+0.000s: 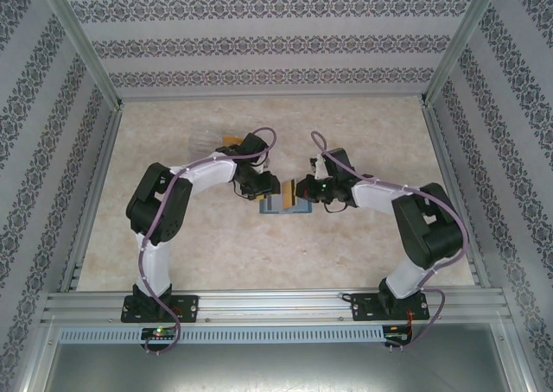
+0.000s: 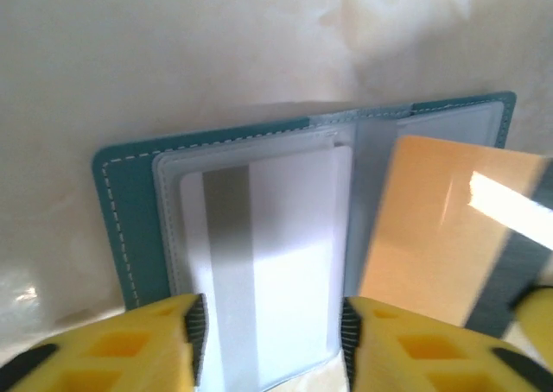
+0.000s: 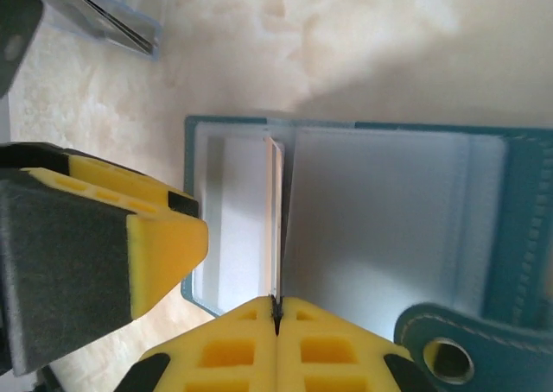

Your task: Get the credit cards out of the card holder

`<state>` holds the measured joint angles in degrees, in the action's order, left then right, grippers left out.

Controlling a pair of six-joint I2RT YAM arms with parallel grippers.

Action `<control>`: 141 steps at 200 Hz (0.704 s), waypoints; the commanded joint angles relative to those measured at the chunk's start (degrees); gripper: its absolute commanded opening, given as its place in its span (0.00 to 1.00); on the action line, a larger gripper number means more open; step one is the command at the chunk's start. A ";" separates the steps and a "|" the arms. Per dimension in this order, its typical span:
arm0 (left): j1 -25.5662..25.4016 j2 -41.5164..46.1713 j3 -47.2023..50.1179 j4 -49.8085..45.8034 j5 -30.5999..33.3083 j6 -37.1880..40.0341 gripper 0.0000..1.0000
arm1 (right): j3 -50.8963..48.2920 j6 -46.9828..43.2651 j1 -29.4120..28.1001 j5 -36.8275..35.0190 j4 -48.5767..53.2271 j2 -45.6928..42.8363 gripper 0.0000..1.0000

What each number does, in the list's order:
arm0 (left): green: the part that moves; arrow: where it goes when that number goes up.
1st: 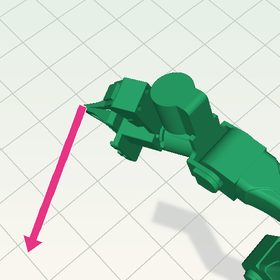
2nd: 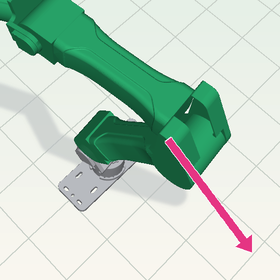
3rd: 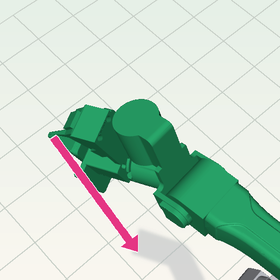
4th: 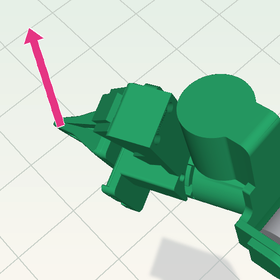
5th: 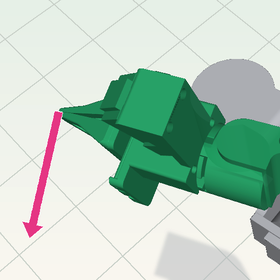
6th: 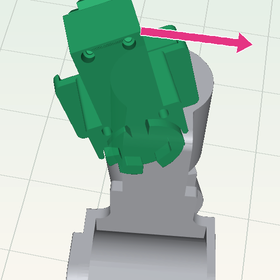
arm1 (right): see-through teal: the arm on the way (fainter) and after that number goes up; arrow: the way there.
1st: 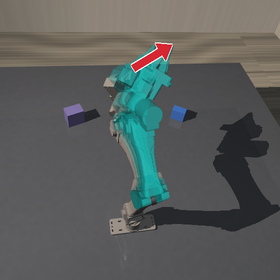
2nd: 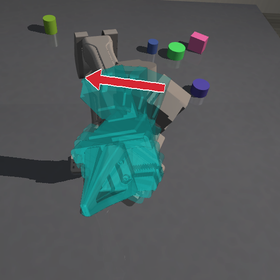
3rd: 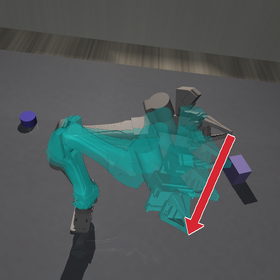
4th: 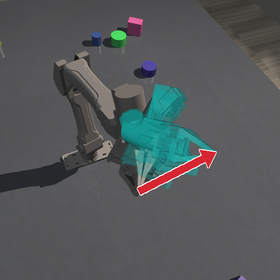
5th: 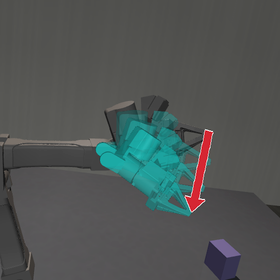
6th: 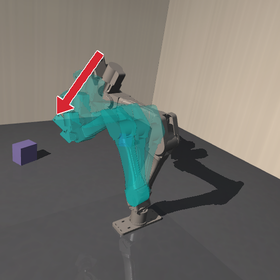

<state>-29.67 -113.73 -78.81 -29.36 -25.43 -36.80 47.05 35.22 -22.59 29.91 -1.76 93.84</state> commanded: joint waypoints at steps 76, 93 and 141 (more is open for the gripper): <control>8.28 25.28 4.27 -17.63 26.43 4.10 0.98 | 7.57 -16.82 -5.79 -7.74 5.80 -8.52 0.00; 11.87 30.06 6.91 -19.85 28.40 5.42 0.99 | 12.59 -19.28 -7.65 -9.95 7.56 -5.83 0.00; 24.40 40.07 12.06 -24.75 24.29 11.02 0.99 | 29.64 -28.34 -11.68 -10.49 11.15 5.57 0.00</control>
<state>-9.56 -77.25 -68.58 -47.44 -1.21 -30.76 69.56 14.76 -32.47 21.15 6.22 94.76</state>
